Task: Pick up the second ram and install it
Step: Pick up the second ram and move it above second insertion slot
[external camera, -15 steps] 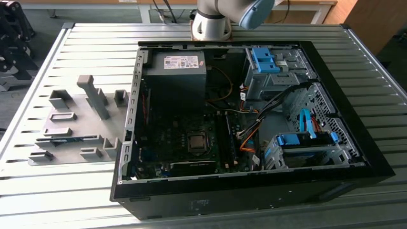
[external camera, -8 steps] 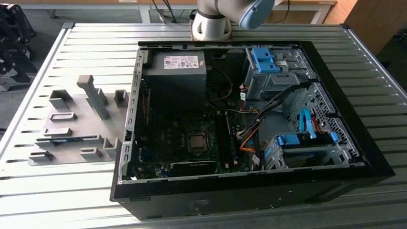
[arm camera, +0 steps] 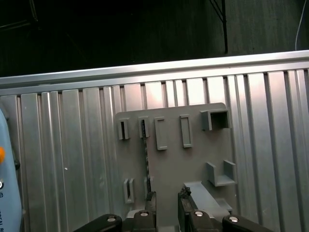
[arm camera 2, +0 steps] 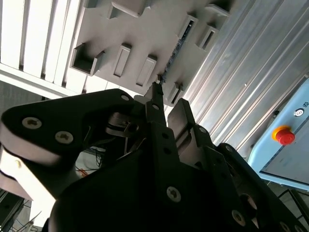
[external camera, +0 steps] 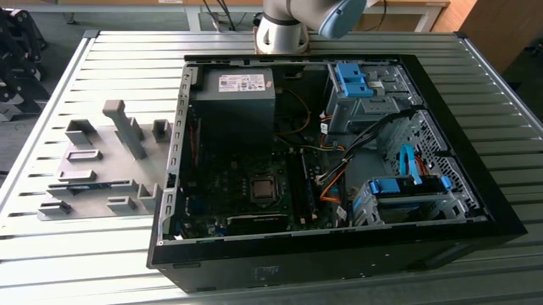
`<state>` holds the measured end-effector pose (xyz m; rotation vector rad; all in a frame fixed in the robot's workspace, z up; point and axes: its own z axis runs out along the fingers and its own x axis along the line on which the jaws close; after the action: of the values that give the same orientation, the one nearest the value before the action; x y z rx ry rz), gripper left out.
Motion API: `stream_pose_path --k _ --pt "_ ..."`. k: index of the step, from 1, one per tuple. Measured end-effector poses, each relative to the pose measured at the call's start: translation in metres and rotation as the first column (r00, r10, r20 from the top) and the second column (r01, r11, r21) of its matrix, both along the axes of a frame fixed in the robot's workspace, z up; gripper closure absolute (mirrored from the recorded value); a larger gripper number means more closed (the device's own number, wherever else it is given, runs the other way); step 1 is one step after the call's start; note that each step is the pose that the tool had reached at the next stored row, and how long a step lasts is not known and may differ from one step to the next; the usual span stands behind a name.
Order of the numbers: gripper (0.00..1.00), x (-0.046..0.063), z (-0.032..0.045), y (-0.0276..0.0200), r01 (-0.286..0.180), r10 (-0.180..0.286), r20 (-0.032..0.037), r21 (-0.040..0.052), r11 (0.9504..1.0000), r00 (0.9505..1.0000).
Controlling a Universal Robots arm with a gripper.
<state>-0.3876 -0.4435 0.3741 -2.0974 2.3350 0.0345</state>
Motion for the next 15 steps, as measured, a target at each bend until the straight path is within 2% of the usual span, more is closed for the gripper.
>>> stream_pose_path --k 4,15 --pt "0.68 0.0000 -0.0065 0.0000 -0.001 0.001 0.0000 0.0000 1.0000 1.0000" --pt "0.68 0.0000 -0.0088 0.0000 -0.001 0.001 -0.0001 -0.0001 1.0000 1.0000"
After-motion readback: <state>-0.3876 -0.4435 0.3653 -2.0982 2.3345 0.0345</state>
